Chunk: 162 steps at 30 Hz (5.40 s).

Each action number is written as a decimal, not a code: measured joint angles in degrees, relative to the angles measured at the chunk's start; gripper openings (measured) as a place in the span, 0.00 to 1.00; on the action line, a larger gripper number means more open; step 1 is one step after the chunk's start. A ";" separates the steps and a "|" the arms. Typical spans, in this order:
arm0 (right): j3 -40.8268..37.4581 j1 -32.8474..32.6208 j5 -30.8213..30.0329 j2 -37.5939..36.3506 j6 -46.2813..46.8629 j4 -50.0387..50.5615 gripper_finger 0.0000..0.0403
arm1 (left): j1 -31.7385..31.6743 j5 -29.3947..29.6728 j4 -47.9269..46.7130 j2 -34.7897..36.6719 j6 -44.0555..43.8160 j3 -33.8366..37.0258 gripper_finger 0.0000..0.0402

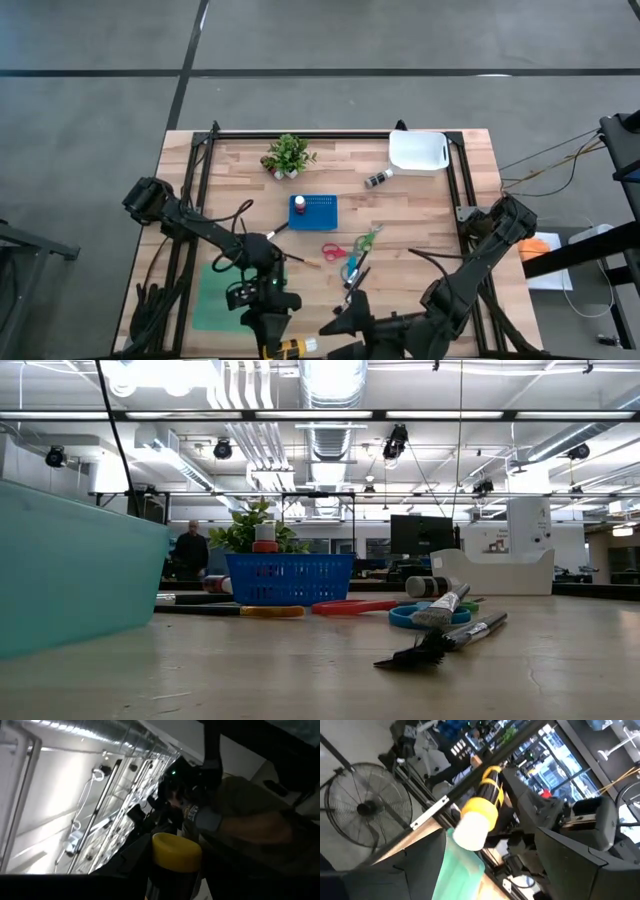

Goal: Pick & Place Paint Supplies
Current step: Put the yellow paint into the blue bin

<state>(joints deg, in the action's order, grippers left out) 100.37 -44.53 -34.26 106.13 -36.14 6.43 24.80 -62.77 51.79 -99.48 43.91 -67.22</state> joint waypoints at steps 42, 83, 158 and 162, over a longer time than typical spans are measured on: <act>-4.85 -1.86 2.59 -3.19 10.07 3.12 0.75 | -0.02 8.59 -38.32 -0.35 15.95 -5.62 0.41; -41.46 -11.67 -26.30 -3.89 20.35 -32.75 0.75 | -4.74 6.22 -17.25 -14.69 10.02 -6.29 0.41; -34.64 -6.23 -18.48 -6.01 45.76 -1.82 0.28 | 3.88 60.20 -50.24 1.00 -7.85 -7.02 0.71; -28.29 -5.84 -19.98 -5.08 55.75 15.07 0.28 | 6.99 80.97 -52.50 1.68 -21.59 -7.02 0.71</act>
<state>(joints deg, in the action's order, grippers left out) 72.08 -50.37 -54.24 101.04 19.60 21.50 31.78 18.20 -0.71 -97.80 22.32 -74.24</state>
